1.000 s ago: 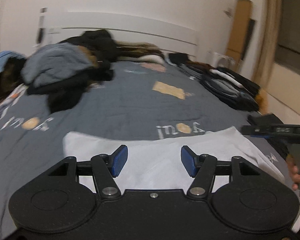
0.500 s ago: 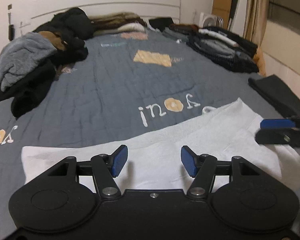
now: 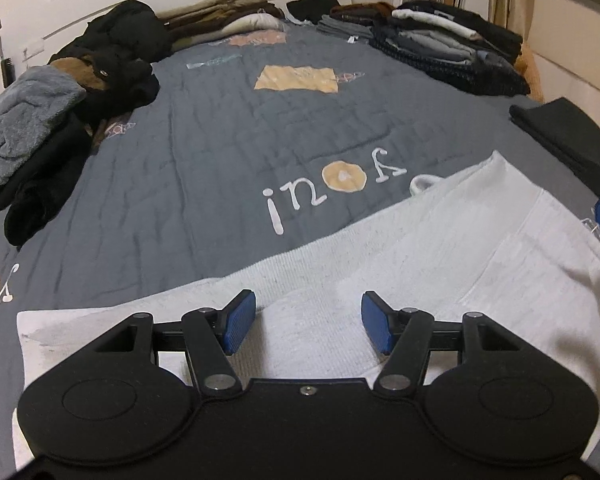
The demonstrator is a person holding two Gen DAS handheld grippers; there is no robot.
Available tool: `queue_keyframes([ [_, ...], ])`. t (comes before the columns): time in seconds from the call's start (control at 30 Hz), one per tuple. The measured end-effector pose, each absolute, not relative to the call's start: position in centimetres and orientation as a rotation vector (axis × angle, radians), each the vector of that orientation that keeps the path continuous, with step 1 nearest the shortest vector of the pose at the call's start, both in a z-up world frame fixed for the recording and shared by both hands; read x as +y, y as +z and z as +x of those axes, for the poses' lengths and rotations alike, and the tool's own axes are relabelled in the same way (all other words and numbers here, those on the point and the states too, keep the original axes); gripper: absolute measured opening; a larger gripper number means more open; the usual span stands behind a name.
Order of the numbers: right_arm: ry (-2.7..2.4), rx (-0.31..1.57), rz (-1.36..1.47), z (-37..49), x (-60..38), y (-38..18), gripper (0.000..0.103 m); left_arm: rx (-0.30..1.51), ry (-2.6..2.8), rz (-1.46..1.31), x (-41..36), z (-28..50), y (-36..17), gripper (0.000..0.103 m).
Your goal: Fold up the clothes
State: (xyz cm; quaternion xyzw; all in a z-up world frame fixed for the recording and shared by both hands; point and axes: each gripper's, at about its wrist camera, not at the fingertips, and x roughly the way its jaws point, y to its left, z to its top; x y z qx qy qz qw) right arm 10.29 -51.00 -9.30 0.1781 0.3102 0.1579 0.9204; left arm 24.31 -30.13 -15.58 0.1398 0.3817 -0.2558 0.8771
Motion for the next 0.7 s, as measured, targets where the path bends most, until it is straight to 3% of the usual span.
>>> queue_keyframes([
  [0.1, 0.328, 0.643, 0.366, 10.3, -50.9, -9.3, 0.069, 0.812, -0.534, 0.299, -30.4, 24.3, -16.1, 0.054],
  [0.2, 0.336, 0.646, 0.370, 10.4, -50.9, -9.4, 0.069, 0.823, -0.543, 0.292, -30.4, 24.2, -16.4, 0.042],
  [0.37, 0.343, 0.641, 0.387, 10.4, -51.1, -9.3, 0.069, 0.816, -0.538, 0.263, -30.1, 24.0, -16.5, 0.011],
  [0.47, 0.339, 0.638, 0.396, 10.4, -51.2, -9.3, 0.069, 0.795, -0.543, 0.230, -29.6, 24.0, -16.1, 0.006],
  [0.7, 0.317, 0.613, 0.424, 10.2, -51.9, -9.2, 0.069, 0.670, -0.535, 0.176, -29.0, 24.2, -12.7, 0.004],
])
